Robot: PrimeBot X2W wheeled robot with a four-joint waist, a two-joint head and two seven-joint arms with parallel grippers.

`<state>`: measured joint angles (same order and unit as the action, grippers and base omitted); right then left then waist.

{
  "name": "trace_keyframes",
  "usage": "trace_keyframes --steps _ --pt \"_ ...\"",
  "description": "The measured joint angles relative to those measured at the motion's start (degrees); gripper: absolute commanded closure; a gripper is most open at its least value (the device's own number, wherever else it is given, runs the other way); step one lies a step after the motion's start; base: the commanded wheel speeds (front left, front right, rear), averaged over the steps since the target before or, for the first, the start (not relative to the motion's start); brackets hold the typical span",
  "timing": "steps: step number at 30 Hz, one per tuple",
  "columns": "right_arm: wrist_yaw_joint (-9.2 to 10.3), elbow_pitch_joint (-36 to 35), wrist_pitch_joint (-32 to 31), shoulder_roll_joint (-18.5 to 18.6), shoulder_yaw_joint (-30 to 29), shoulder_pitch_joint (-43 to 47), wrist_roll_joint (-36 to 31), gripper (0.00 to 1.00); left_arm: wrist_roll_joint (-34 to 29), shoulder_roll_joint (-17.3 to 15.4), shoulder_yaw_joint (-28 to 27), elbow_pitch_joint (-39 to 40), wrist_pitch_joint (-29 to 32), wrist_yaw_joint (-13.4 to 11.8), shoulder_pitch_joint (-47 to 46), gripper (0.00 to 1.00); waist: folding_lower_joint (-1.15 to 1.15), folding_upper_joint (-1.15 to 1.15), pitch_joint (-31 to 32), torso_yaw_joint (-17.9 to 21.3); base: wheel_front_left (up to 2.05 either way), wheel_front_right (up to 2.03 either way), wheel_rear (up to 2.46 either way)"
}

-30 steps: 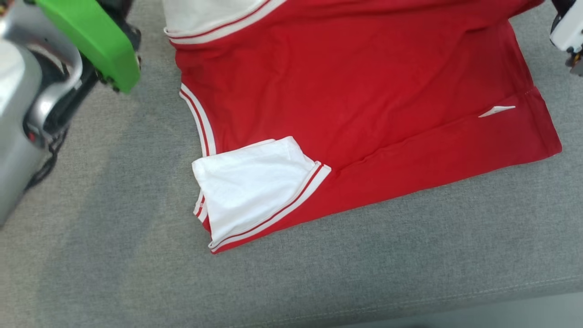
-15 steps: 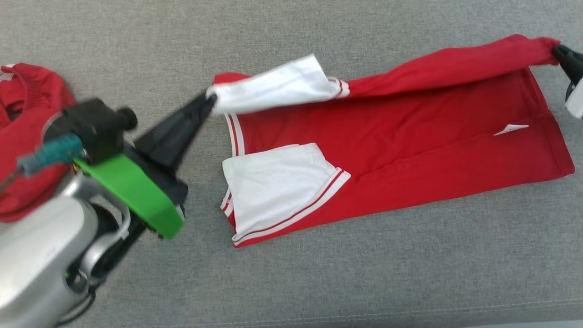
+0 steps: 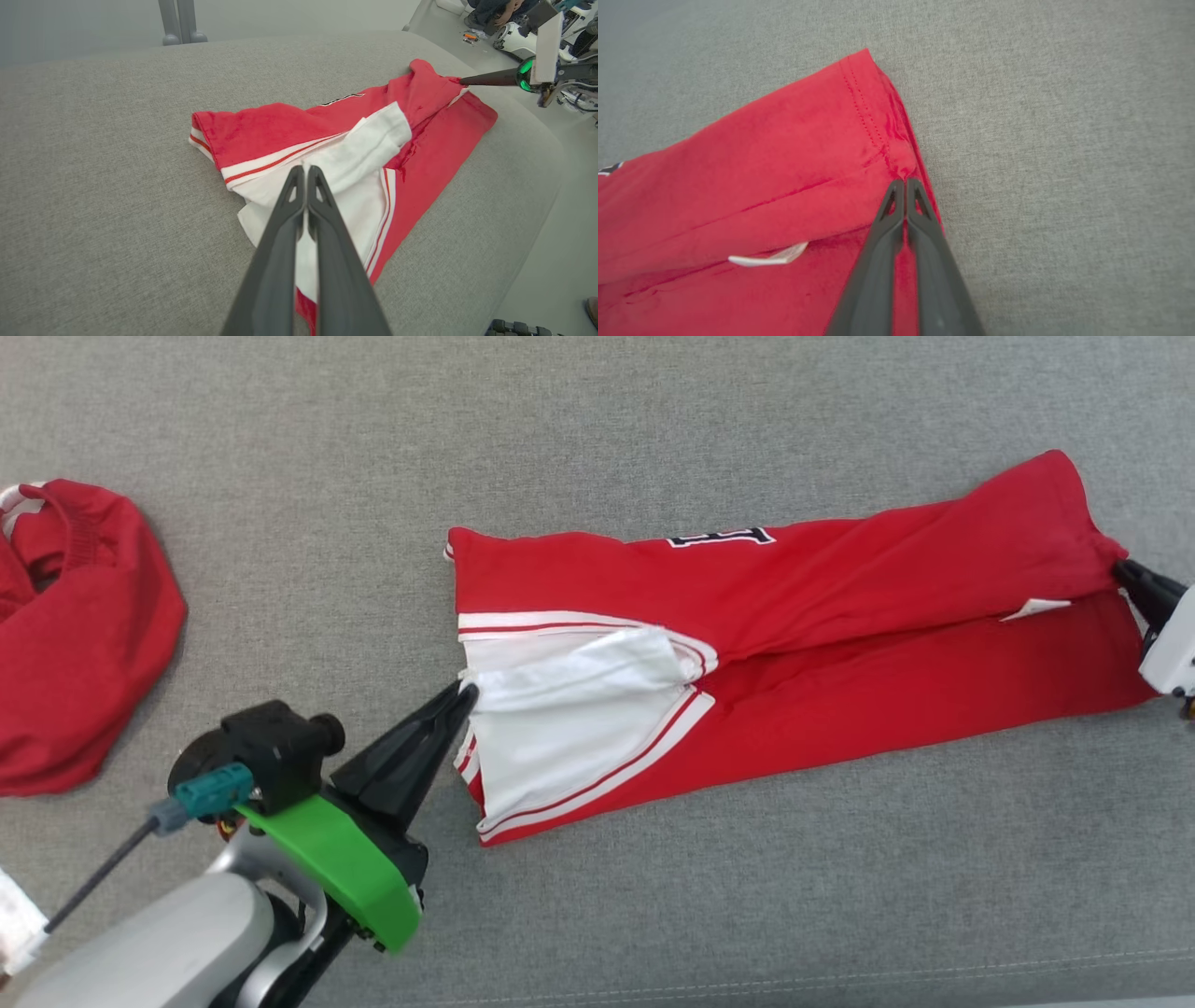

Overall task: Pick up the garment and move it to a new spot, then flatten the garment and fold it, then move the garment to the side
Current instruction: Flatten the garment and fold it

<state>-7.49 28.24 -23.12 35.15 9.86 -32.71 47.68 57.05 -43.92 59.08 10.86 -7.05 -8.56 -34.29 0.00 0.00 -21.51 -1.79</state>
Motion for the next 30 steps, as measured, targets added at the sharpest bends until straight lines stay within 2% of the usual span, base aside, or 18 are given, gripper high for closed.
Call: trace_keyframes --steps 3,5,6,7,8,10,15,18,20,23,26,30 --pt "0.00 0.6 0.3 -1.2 -0.3 0.9 -0.6 1.00 0.0 1.6 0.7 -2.5 -0.7 -0.1 1.3 1.00 0.00 0.00 0.2 0.2 0.00 0.00 0.00" --pt "0.00 1.3 0.5 -2.1 -0.4 1.1 -1.2 0.19 0.4 2.9 1.2 -4.3 -1.2 -0.1 2.0 1.00 0.00 0.00 0.4 0.2 0.00 0.00 0.00" --pt "0.00 1.6 1.0 -2.6 -0.5 1.3 -1.6 0.00 0.5 3.5 1.7 -5.4 -1.2 0.0 2.4 0.84 0.00 0.00 0.7 0.2 0.00 0.00 0.00" --pt "0.00 1.6 1.6 -2.9 -0.6 1.4 -1.6 0.00 0.5 3.9 1.5 -5.9 -1.8 -0.2 2.8 0.63 0.00 0.00 1.0 0.2 0.00 0.00 0.00" --pt "0.00 1.6 2.4 -3.2 -0.8 1.5 -1.9 0.00 0.7 4.4 1.2 -6.2 -2.5 -0.8 3.2 0.00 0.00 0.00 1.3 0.3 0.00 0.00 0.00" --pt "0.00 0.7 5.9 -3.5 -0.6 2.1 -3.2 0.00 0.4 5.4 0.1 -7.0 -4.9 -2.2 3.9 0.00 0.00 0.00 2.2 0.3 0.00 0.00 0.00" --pt "0.00 -1.8 16.5 -4.9 1.3 5.9 -7.8 0.00 -3.2 7.4 -4.1 -9.2 -7.7 -8.6 7.9 0.00 0.00 0.00 5.1 0.5 0.00 0.00 0.00" --pt "0.00 -1.6 23.5 -7.8 2.6 8.1 -9.9 0.00 -6.0 10.2 -9.2 -9.6 -7.9 -11.5 12.6 0.00 0.00 0.00 7.3 0.8 0.00 0.00 0.00" --pt "0.00 -1.1 27.6 -9.6 3.7 9.4 -10.9 0.00 -8.7 12.2 -13.1 -9.1 -7.9 -12.6 15.9 0.00 0.00 0.00 8.7 1.0 0.00 0.00 0.00" --pt "0.00 0.5 32.8 -11.9 5.0 11.3 -11.1 0.00 -13.1 15.5 -18.7 -8.3 -8.0 -13.2 22.3 0.00 0.00 0.00 11.0 1.3 0.00 0.00 0.00" --pt "0.00 2.4 35.2 -13.3 6.6 12.6 -10.9 0.00 -16.3 19.0 -25.0 -7.8 -8.0 -12.9 28.3 0.00 0.00 0.00 13.2 1.6 0.00 0.00 0.00" --pt "0.00 4.6 36.5 -13.7 7.9 13.9 -9.7 0.00 -22.5 23.8 -33.0 -7.3 -8.1 -11.0 35.0 0.00 0.00 0.00 15.8 1.6 0.00 0.00 0.00"
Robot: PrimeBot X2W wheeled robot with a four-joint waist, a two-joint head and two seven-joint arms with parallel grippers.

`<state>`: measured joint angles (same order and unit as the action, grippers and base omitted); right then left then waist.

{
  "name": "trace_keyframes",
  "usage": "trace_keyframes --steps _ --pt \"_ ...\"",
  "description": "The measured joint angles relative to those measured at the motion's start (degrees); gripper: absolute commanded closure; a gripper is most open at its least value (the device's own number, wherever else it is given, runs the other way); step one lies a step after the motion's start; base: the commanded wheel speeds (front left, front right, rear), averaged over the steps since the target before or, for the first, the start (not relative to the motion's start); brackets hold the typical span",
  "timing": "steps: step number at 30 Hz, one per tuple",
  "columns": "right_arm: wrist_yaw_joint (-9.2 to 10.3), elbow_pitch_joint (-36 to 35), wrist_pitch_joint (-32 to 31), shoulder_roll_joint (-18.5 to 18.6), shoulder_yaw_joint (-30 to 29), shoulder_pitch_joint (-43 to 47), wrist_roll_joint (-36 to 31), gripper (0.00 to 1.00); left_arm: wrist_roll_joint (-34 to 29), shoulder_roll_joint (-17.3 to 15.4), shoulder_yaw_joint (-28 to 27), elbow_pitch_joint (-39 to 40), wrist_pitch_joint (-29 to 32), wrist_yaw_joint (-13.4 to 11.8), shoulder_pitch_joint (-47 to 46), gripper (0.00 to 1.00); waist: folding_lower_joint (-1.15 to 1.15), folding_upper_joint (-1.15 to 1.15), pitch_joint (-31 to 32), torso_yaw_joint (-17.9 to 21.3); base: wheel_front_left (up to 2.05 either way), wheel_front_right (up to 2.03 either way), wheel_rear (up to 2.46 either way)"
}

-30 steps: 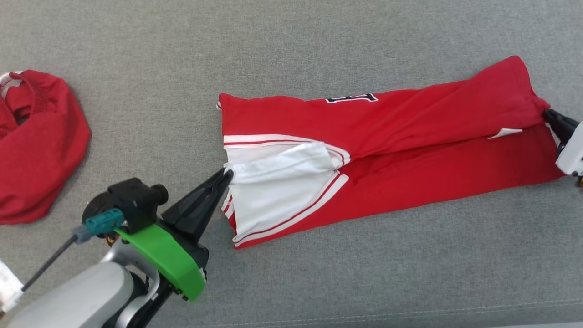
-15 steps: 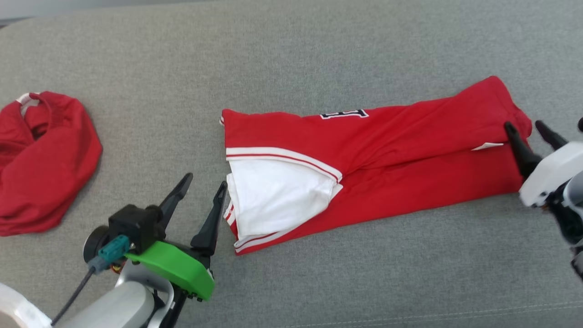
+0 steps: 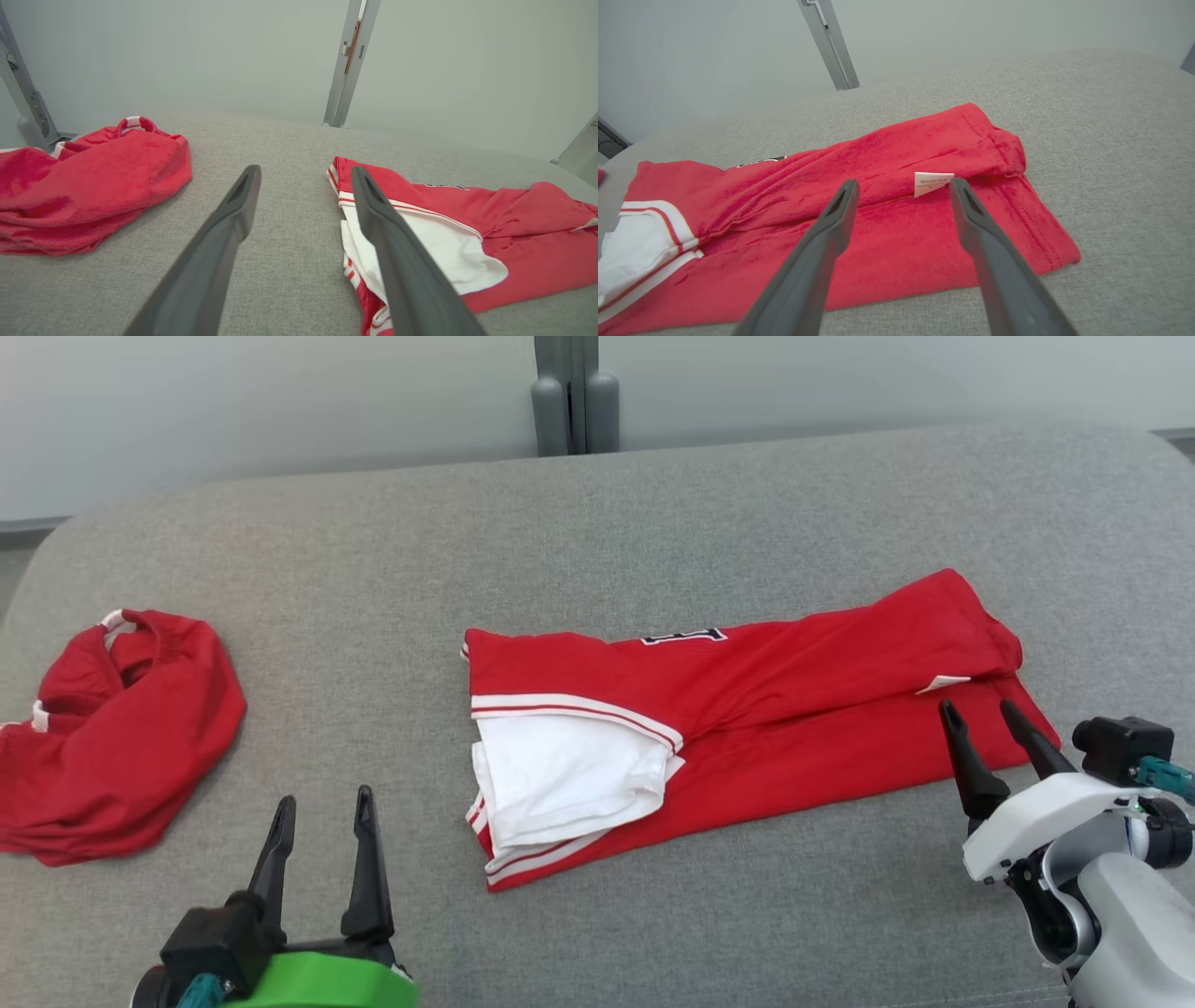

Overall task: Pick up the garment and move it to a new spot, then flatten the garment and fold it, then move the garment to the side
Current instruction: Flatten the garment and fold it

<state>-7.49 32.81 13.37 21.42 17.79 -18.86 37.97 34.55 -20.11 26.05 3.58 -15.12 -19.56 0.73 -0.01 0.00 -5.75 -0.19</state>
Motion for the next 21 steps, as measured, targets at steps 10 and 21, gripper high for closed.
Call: trace_keyframes --steps 10,21 --pt "0.00 2.1 1.4 0.9 0.3 1.5 1.9 0.00 -14.9 11.1 -7.9 -1.5 0.0 9.3 7.4 0.00 0.00 0.00 1.7 -3.9 0.00 0.00 0.00" --pt "0.00 10.0 -0.8 4.9 -3.1 -2.4 3.9 0.00 -23.3 15.9 -10.5 -3.7 0.0 15.1 8.4 0.00 0.00 0.00 1.4 -8.7 0.00 0.00 0.00"
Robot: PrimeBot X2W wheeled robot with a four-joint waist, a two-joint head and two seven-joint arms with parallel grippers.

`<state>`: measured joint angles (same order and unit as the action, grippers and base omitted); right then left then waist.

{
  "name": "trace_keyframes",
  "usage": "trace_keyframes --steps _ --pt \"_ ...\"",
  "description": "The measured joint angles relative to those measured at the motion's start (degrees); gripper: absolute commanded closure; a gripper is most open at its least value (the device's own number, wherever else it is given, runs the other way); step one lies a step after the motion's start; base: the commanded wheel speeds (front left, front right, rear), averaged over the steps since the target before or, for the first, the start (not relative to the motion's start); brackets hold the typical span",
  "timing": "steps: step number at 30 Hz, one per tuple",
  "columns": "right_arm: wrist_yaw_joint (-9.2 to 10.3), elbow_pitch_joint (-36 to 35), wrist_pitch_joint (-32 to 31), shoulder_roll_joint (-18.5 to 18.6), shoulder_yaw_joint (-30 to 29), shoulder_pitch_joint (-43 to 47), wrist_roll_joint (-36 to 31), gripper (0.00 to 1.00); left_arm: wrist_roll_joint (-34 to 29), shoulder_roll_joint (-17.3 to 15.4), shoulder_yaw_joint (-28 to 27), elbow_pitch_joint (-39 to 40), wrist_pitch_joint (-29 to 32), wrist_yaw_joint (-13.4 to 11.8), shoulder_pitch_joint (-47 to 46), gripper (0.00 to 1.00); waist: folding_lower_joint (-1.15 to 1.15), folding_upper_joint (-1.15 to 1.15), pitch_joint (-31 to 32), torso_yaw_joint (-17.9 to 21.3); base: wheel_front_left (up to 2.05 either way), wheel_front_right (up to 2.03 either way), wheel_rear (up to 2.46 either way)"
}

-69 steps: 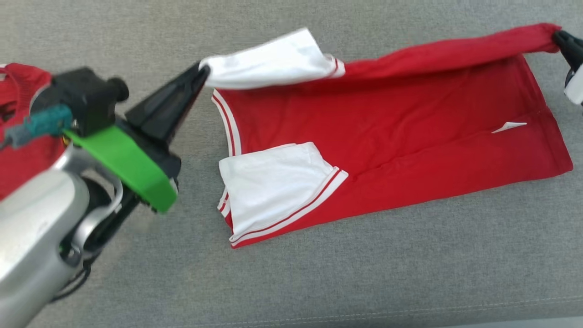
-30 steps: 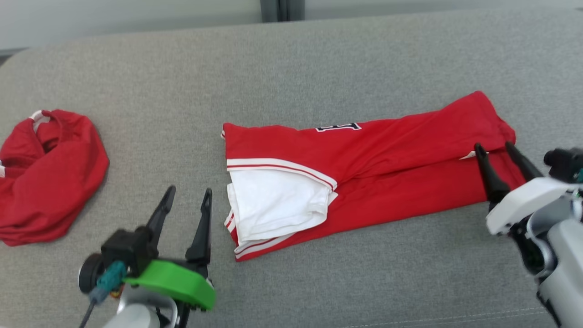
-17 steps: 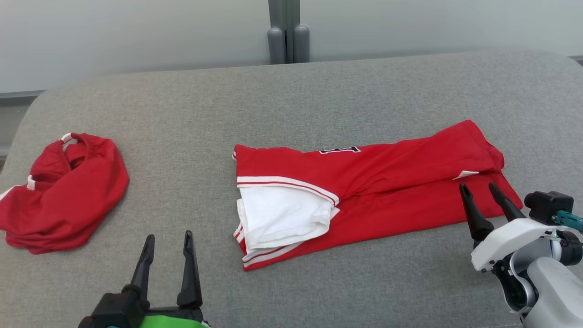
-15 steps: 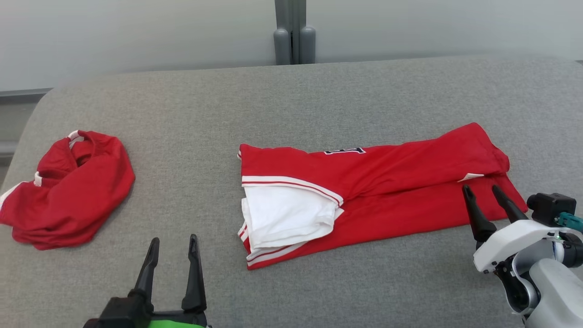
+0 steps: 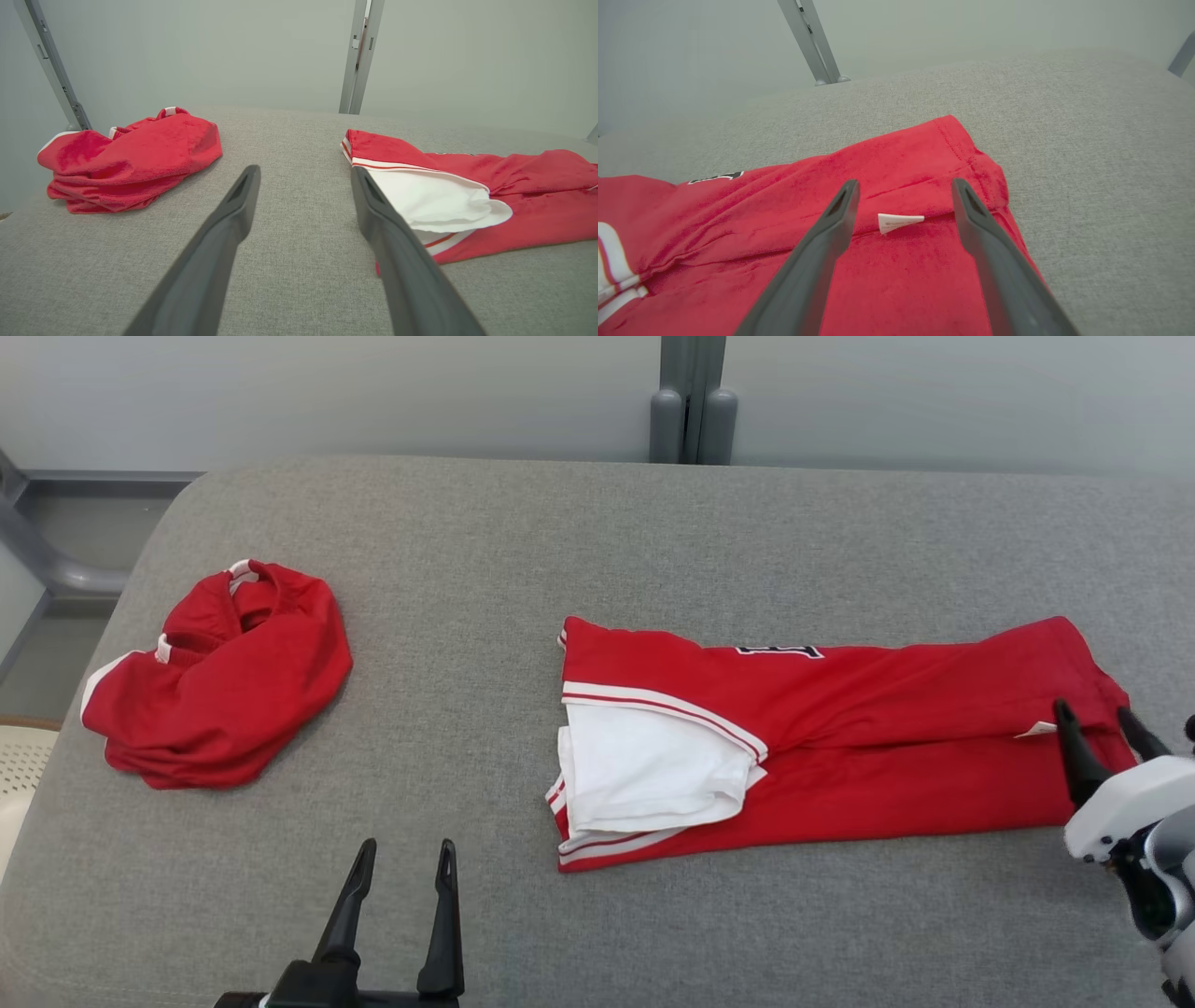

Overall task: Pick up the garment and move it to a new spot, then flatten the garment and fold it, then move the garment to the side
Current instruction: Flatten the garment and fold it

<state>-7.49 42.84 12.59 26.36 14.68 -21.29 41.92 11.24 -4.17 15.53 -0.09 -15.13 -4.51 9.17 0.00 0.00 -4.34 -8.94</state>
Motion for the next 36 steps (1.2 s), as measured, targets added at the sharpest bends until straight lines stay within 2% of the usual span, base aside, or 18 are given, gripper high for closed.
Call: trace_keyframes --steps 7,13,24,25,26,27,31,36 --pt "0.00 7.0 -5.1 4.6 -1.3 -5.9 0.3 0.00 -1.8 1.0 -0.8 0.3 0.0 1.2 -0.6 0.00 0.00 0.00 -2.7 -1.7 0.00 0.00 0.00" --pt "0.00 11.0 -9.1 7.8 -1.5 -7.5 0.6 0.00 -2.0 1.2 -0.6 0.4 0.0 1.6 -1.8 0.00 0.00 0.00 -5.6 -3.3 0.00 0.00 0.00" --pt "0.02 13.1 -13.6 7.3 -0.6 -9.0 3.5 0.00 -1.4 1.2 0.6 0.5 0.0 1.2 -4.4 0.00 0.00 0.00 -9.9 -4.1 0.00 0.00 0.00" --pt "0.03 12.8 -14.2 7.2 -0.3 -9.1 4.0 0.18 -1.4 1.2 0.6 0.5 0.0 1.2 -4.6 0.00 0.00 0.00 -10.1 -4.1 0.00 0.00 0.00" --pt "0.03 12.4 -14.6 7.3 0.0 -9.1 4.5 0.69 -1.4 1.2 0.6 0.5 0.0 1.2 -4.8 0.00 0.00 0.00 -10.2 -4.0 0.00 0.00 0.00" --pt "0.03 12.1 -14.9 7.3 0.2 -9.1 4.8 1.00 -1.4 1.2 0.7 0.5 0.0 1.1 -4.9 0.00 0.00 0.00 -10.3 -3.9 0.00 0.00 0.00" --pt "-0.15 10.7 -14.8 7.8 1.4 -9.0 5.4 1.00 -1.7 1.2 0.7 0.7 0.0 1.0 -5.2 0.00 0.00 0.00 -10.7 -3.1 0.00 0.00 0.00" --pt "-0.31 12.2 -13.3 11.0 1.9 -10.0 2.8 1.00 -2.2 1.2 0.4 1.0 0.0 1.2 -5.6 0.00 0.00 0.00 -11.4 -1.6 0.00 0.00 0.00"
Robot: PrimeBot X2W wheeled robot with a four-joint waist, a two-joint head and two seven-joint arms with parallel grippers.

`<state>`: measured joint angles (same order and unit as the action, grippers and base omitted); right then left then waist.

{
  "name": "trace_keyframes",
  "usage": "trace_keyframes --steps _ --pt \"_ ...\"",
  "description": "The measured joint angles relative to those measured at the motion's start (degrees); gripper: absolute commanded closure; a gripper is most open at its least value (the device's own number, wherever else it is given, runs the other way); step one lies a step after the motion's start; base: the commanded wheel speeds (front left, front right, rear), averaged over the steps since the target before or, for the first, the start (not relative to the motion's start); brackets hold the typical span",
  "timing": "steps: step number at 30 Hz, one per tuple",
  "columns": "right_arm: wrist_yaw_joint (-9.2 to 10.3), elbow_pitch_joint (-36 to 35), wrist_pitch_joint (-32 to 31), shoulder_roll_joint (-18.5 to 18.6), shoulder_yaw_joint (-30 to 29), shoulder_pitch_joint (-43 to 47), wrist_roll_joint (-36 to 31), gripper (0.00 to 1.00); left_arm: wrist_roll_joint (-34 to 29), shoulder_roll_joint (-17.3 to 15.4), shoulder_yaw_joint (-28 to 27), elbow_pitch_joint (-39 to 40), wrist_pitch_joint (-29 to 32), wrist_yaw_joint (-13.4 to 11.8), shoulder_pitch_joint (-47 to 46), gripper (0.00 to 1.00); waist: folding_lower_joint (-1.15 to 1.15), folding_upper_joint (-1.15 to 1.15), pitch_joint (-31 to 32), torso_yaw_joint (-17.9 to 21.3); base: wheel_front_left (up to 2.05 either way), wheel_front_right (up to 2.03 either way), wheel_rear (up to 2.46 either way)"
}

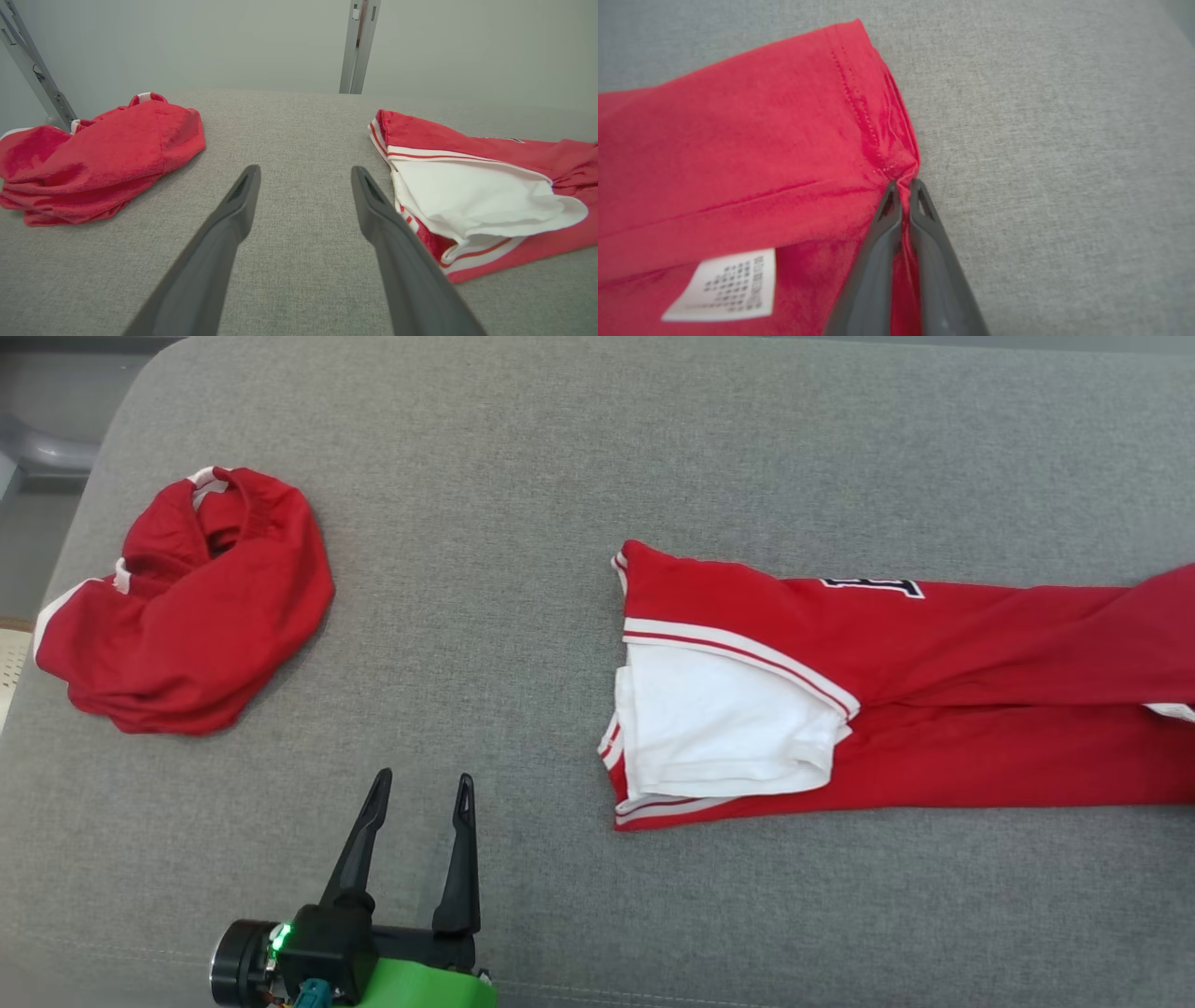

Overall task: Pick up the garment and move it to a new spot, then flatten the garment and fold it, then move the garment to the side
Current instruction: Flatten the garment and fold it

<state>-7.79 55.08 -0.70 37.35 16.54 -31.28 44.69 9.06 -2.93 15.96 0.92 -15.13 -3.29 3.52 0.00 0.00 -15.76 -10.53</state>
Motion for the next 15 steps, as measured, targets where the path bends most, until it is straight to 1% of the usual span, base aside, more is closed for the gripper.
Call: trace_keyframes --steps 4,9,11,15 --pt "0.20 1.0 1.1 3.6 0.0 -1.9 -2.6 1.00 -1.0 0.0 -0.4 0.0 0.0 0.5 -0.3 0.00 0.00 0.00 -0.8 1.6 0.00 0.00 0.00" --pt "0.23 0.4 1.8 8.1 -0.1 -4.5 -5.5 1.00 -1.7 0.0 -1.1 -0.1 0.0 1.3 -1.5 0.00 0.00 0.00 -1.9 3.9 0.00 0.00 0.00" --pt "0.24 -1.0 2.0 8.9 0.1 -5.1 -6.2 1.00 -1.9 0.0 -1.3 -0.2 0.0 1.4 -1.6 0.00 0.00 0.00 -2.2 4.8 0.00 0.00 0.00" --pt "0.24 -7.1 2.6 8.9 0.2 -5.9 -7.1 1.00 -2.1 0.0 -1.5 -0.2 0.0 1.5 -1.9 0.00 0.00 0.00 -2.4 6.5 0.00 0.00 0.00"
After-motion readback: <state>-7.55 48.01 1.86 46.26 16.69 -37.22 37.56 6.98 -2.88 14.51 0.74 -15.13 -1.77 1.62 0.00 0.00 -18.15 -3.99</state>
